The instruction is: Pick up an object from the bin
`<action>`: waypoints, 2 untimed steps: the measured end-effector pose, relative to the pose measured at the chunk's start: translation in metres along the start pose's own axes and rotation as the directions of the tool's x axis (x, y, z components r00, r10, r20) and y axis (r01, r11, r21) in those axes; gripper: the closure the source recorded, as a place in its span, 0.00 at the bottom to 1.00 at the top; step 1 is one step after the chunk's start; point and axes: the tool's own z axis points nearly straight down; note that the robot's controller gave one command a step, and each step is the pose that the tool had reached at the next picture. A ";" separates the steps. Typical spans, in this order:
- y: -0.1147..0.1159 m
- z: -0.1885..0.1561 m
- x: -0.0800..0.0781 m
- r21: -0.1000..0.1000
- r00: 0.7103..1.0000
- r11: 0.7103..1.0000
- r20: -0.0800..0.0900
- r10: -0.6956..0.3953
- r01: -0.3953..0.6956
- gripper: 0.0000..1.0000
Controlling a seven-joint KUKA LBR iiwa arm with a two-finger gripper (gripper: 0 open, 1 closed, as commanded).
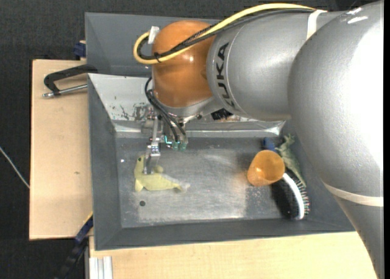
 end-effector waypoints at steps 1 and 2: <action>-0.048 0.077 0.070 -0.001 0.988 0.988 0.015 -0.156 0.156 0.00; -0.016 0.076 0.062 -0.003 0.990 0.990 0.016 -0.139 0.139 0.00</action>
Offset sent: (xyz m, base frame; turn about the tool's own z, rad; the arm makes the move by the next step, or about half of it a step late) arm -0.0716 -0.0487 -0.0773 -0.1568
